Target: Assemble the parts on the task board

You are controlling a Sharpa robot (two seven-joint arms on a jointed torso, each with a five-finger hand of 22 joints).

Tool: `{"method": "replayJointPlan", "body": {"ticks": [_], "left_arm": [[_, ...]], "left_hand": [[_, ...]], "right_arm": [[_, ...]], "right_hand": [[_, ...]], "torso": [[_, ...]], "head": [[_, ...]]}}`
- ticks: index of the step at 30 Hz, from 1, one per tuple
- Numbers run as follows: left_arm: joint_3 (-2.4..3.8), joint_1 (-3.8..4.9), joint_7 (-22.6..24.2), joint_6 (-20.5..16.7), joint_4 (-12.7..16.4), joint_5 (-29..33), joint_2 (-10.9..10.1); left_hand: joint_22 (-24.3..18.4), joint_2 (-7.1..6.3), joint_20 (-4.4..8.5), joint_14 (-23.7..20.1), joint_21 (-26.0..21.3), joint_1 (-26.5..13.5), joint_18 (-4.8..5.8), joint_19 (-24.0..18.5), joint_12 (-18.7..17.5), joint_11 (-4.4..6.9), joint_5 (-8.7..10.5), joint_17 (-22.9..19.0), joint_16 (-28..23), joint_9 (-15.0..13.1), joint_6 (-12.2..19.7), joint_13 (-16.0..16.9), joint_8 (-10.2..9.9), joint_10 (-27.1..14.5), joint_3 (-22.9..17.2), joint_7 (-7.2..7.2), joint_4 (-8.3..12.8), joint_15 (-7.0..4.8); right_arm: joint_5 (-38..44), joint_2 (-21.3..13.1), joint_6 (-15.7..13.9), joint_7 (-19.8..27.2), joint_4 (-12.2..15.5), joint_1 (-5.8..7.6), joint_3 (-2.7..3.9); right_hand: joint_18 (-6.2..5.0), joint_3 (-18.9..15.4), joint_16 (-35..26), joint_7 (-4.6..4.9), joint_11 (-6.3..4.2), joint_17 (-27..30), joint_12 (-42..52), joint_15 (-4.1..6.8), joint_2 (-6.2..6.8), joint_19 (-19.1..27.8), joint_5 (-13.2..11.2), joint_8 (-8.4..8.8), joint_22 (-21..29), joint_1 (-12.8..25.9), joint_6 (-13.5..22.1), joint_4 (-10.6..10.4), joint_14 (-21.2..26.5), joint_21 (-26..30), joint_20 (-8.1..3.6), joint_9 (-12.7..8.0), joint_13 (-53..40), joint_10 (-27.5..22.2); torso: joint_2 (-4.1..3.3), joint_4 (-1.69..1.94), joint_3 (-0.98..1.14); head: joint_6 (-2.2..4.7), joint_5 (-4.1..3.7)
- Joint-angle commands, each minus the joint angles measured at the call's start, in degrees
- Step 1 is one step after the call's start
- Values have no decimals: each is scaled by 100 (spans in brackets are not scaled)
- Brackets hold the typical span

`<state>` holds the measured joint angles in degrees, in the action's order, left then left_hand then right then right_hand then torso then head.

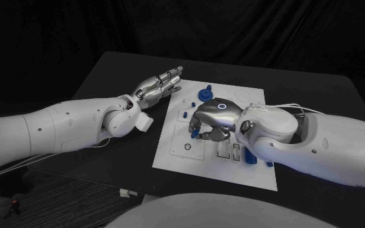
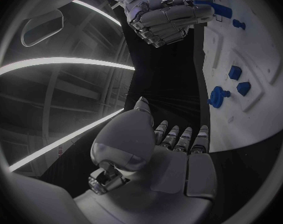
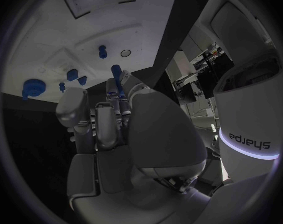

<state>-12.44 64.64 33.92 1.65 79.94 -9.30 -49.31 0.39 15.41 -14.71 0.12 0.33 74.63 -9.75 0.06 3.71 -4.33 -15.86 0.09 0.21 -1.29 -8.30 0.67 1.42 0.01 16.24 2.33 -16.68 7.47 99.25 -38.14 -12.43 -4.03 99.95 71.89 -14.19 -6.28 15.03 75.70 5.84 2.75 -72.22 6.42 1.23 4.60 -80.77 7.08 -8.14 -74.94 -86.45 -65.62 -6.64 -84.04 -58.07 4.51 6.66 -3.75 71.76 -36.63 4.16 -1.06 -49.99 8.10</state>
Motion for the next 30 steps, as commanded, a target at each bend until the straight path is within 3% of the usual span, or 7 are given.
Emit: {"method": "replayJointPlan", "body": {"ticks": [1,7,23,30], "left_arm": [[6,-8,133,-10,-7,29,35],[6,-10,124,19,-36,29,70],[6,-17,105,60,-82,29,135],[6,-21,126,30,-90,29,143]], "left_hand": [[-7,-15,43,-12,-21,60,-57,6,-16,-44,-43,-9,-21,-7,-24,2,18,12,-9,-5,-4,-31],[-6,-7,50,-12,-20,63,-57,7,-22,-40,-56,-9,-21,-5,-14,1,15,11,-13,-10,-5,-19],[-4,16,52,-12,-20,81,-54,7,-31,-34,-101,-9,-21,-3,4,-1,10,7,-29,-21,-1,17],[-10,15,75,-12,-22,104,-53,5,-38,-45,-137,-9,-21,-5,-5,-2,13,3,-34,-31,-3,-91]], "right_arm": [[398,125,192,-70,-80,-64,3],[658,319,308,-50,-168,-127,4],[840,455,521,-56,-221,-231,3],[844,455,575,-59,-226,-265,3]], "right_hand": [[73,28,24,4,-6,-6,-30,42,16,-29,35,27,-773,8,-75,-6,-192,-35,-12,136,6,34],[77,52,30,8,-10,-14,-50,46,39,-40,79,38,-780,-16,-91,29,-198,-63,-15,141,1,69],[78,94,22,16,-12,-7,-82,46,64,-41,101,64,-781,-51,-98,81,-199,-68,-17,141,-2,99],[75,99,10,19,-10,8,-89,46,72,-35,101,69,-776,-53,-99,88,-195,-49,-18,140,-2,103]], "torso": [[-2,21,0],[-10,28,-8],[-8,1,-5],[-3,-11,-7]], "head": [[-1,9],[-1,23],[-1,66],[-1,77]]}}
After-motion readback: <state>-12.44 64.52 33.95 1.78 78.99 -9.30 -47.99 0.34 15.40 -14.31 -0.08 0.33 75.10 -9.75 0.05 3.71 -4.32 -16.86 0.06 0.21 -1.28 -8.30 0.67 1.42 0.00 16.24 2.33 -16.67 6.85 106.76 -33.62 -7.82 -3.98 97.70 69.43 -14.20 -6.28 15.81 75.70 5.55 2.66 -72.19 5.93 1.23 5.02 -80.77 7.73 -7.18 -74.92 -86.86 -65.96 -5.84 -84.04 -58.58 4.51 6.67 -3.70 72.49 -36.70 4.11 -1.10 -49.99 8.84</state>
